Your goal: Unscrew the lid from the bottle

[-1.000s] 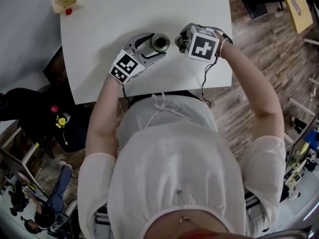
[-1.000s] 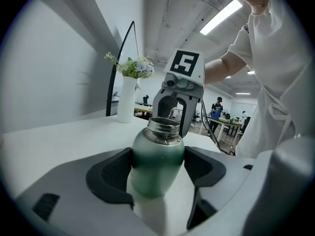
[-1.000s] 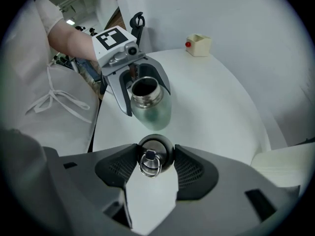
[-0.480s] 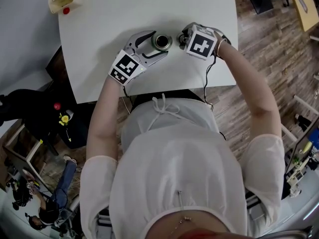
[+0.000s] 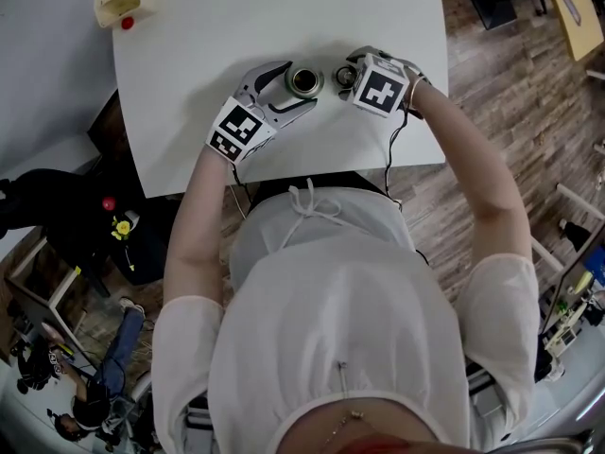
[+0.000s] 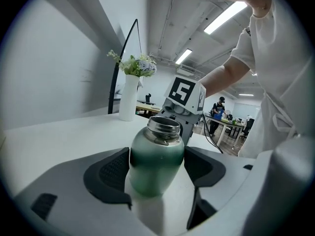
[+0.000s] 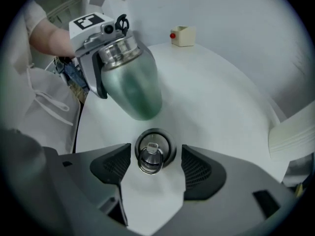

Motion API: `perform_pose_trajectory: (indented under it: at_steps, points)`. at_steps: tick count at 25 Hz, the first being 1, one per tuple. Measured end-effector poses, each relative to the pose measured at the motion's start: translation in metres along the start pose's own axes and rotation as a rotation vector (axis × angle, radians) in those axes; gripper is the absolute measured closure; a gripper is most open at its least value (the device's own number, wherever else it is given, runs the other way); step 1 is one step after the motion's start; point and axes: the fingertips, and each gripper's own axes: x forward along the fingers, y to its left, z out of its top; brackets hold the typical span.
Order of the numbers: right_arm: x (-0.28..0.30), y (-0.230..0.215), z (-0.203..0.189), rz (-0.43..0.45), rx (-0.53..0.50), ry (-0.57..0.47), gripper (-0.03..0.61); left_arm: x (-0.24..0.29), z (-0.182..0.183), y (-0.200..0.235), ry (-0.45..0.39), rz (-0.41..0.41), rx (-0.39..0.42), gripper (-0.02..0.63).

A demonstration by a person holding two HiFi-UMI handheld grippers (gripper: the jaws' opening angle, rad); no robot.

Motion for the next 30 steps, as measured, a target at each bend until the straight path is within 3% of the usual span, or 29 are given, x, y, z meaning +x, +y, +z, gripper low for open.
perform_pose_trajectory:
  at_steps: [3,8,12,16,18,21,24,26,30]
  points:
    - [-0.01,0.006,0.005,0.014,0.055,-0.074,0.232,-0.005,0.007,-0.001,-0.017,0.031,-0.003,0.265]
    - [-0.046,0.006,0.016,-0.042,0.087,-0.187,0.25,-0.025,0.038,-0.007,-0.075,0.09,0.026,0.267]
    - [-0.085,0.008,0.03,-0.129,0.102,-0.309,0.294,-0.052,0.087,-0.008,-0.194,0.15,0.043,0.267]
    - [-0.14,0.005,0.05,-0.249,0.153,-0.52,0.323,-0.085,0.129,-0.005,-0.275,0.237,0.067,0.274]
    - [-0.174,-0.002,0.061,-0.331,0.175,-0.651,0.34,-0.099,0.151,-0.002,-0.308,0.28,0.087,0.326]
    - [-0.223,-0.002,0.07,-0.426,0.259,-0.818,0.419,-0.118,0.176,-0.002,-0.334,0.337,0.096,0.465]
    - [-0.255,0.0,0.073,-0.48,0.315,-0.934,0.498,-0.134,0.194,-0.001,-0.347,0.377,0.096,0.517]
    - [-0.271,0.007,0.077,-0.489,0.326,-1.006,0.518,-0.143,0.202,0.001,-0.351,0.409,0.099,0.558]
    - [-0.287,0.018,0.081,-0.544,0.307,-1.062,0.571,-0.158,0.21,0.003,-0.346,0.442,0.079,0.584]
